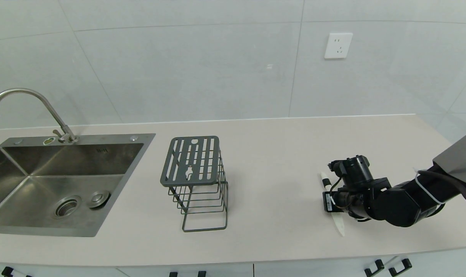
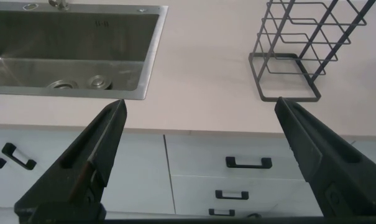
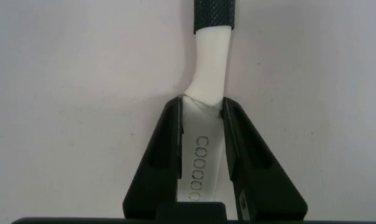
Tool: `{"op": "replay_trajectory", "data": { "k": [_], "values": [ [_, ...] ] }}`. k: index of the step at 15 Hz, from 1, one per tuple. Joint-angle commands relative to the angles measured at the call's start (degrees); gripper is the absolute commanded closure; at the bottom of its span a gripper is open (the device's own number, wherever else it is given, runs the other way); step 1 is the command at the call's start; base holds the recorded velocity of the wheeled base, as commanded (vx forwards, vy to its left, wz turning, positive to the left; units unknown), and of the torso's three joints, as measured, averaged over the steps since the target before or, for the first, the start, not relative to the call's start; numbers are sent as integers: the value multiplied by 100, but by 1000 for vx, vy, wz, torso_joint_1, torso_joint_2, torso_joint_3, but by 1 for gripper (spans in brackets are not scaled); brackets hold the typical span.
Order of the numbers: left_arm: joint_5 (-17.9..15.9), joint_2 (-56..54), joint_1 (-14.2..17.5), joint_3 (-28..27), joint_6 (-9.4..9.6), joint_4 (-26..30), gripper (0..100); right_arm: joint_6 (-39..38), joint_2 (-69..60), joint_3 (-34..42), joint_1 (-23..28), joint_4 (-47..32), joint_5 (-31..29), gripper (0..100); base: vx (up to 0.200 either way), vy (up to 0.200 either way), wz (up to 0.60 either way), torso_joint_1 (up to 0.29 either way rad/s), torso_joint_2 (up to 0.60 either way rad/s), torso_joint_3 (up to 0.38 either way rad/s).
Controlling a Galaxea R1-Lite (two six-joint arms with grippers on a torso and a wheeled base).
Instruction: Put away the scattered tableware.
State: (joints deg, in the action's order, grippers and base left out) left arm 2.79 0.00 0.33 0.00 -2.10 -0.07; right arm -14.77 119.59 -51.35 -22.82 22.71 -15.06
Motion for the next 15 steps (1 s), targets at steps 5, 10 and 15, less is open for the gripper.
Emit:
{"op": "replay_trajectory", "data": {
  "k": [5,10,15],
  "values": [
    [-7,0,2,0,-10,-1,0,396,-981,-569,23,32,433,100,0,0,0,0,0,0],
    [-7,0,2,0,25,-1,0,1108,-1307,-482,94,533,952,100,0,0,0,0,0,0],
    [-77,0,2,0,34,-186,0,1917,-1228,55,76,2053,1971,100,0,0,0,0,0,0]
  ]
}}
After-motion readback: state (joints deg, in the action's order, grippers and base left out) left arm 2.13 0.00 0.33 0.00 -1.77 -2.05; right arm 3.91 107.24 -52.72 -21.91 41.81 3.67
